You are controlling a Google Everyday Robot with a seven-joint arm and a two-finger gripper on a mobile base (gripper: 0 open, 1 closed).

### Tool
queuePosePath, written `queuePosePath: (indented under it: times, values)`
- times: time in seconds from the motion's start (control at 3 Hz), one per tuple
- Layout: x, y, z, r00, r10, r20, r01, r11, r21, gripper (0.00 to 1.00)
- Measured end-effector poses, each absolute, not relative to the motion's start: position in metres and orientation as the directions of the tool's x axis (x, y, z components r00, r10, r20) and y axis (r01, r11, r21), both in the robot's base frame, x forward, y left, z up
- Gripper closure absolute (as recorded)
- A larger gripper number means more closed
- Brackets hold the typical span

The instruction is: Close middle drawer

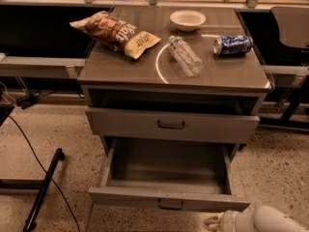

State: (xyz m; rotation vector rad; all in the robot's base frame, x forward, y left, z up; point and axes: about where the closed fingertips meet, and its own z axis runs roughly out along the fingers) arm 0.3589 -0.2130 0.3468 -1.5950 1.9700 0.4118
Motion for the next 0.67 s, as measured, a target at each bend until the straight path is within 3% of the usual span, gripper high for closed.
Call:
queuePosePath:
  times: [0.67]
  values:
    - [0.3689,-0.2174,0.3015,-0.207,-0.658,-0.724,-0.897,0.424,-0.129,1.00]
